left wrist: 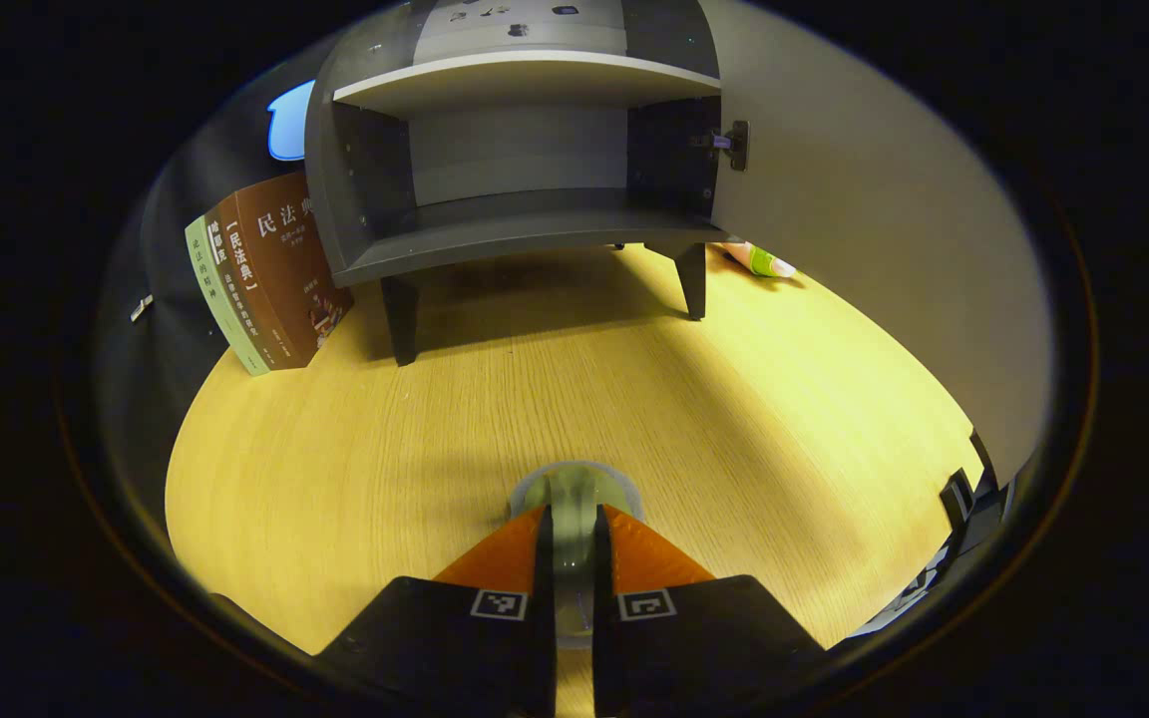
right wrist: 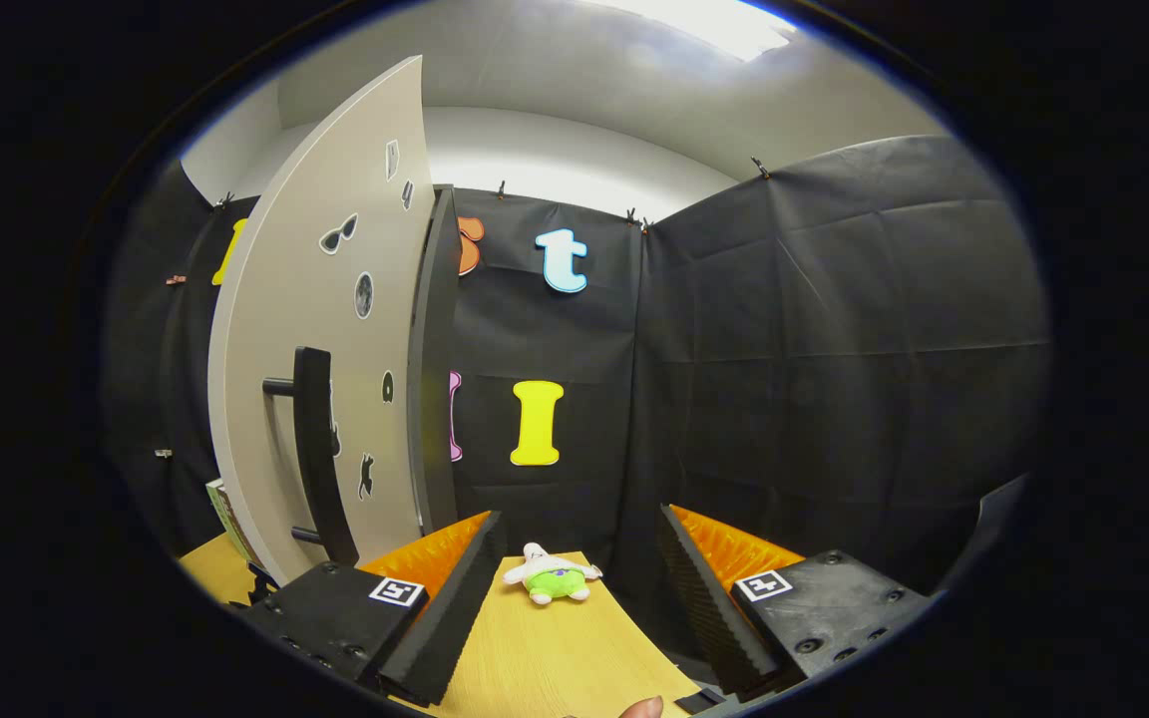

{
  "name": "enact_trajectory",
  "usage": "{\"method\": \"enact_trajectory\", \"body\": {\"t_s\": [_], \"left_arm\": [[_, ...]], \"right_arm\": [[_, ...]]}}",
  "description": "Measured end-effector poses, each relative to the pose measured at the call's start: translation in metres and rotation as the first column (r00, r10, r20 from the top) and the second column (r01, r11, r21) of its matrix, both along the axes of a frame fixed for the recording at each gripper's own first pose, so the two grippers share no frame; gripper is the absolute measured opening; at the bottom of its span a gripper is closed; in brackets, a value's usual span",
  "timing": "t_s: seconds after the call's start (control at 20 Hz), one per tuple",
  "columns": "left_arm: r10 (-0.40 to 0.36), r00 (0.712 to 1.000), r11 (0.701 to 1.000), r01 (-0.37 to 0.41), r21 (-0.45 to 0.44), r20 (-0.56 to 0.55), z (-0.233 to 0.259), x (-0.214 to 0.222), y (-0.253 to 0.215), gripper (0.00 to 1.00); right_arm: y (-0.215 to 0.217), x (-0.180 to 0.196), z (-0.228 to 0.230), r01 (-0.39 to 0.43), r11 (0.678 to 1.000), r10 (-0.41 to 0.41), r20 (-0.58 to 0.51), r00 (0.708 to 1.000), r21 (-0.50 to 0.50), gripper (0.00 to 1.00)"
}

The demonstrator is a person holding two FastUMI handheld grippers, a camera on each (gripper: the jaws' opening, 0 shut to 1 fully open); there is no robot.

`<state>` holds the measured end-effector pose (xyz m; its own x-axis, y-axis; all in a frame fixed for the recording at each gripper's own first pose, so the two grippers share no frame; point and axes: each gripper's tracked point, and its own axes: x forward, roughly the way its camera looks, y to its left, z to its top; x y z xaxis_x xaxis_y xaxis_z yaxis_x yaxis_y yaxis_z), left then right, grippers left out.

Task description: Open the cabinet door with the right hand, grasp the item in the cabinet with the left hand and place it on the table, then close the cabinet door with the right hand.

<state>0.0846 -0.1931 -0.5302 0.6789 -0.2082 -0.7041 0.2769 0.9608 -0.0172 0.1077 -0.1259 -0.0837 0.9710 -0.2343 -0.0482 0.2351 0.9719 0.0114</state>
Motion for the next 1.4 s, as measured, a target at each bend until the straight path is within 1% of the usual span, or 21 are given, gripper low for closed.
{"method": "enact_trajectory", "body": {"t_s": [0.35,0.4,0.45,0.5,0.55,0.7,0.8,0.95,1.1,1.25,1.4], "left_arm": [[0.003,1.0,1.0,-0.003,0.013,0.014,-0.005,0.005,-0.004,0.19],[0.006,1.0,1.0,-0.006,0.014,0.017,-0.005,0.006,-0.003,0.23],[0.012,1.0,1.0,-0.013,0.008,0.022,-0.005,0.005,-0.003,0.23],[0.017,1.0,1.0,-0.017,0.0,0.022,-0.003,0.004,-0.005,0.28],[0.014,1.0,1.0,-0.014,-0.011,0.028,-0.001,0.003,-0.005,0.3],[-0.004,0.998,1.0,0.005,-0.017,0.055,0.011,0.0,-0.006,0.9],[-0.004,0.997,1.0,0.005,-0.017,0.073,0.021,-0.001,-0.004,0.98],[-0.007,0.994,0.999,0.01,-0.031,0.11,0.047,-0.003,-0.004,0.98],[-0.001,0.983,0.998,0.011,-0.058,0.181,0.091,-0.005,-0.004,0.98],[0.011,0.966,0.997,0.008,-0.071,0.26,0.143,-0.006,0.003,0.98],[0.038,0.939,0.996,-0.006,-0.092,0.342,0.204,-0.007,0.014,0.98]], "right_arm": [[0.0,0.0,-0.001,0.001,1.0,-0.001,-0.005,1.0,-0.007,0.97],[0.0,0.001,0.0,0.001,1.0,-0.001,-0.005,1.0,-0.007,0.97],[0.0,0.0,0.0,0.001,1.0,-0.001,-0.005,1.0,-0.007,0.97],[0.0,0.0,0.0,0.001,1.0,-0.001,-0.004,1.0,-0.008,0.97],[0.0,0.0,0.0,0.0,1.0,0.0,-0.003,1.0,-0.008,0.97],[0.001,-0.002,-0.001,-0.002,1.0,0.002,-0.003,1.0,-0.007,0.97],[0.001,-0.001,0.0,-0.005,1.0,0.005,-0.001,1.0,-0.003,0.97],[0.004,0.0,0.001,-0.017,1.0,0.017,0.001,1.0,0.01,0.97],[0.008,0.002,0.0,-0.03,0.999,0.03,-0.001,1.0,0.022,0.97],[0.013,0.005,0.003,-0.049,0.998,0.049,0.003,0.999,0.034,0.97],[0.022,0.01,0.006,-0.071,0.997,0.07,0.007,0.997,0.043,0.97]]}}
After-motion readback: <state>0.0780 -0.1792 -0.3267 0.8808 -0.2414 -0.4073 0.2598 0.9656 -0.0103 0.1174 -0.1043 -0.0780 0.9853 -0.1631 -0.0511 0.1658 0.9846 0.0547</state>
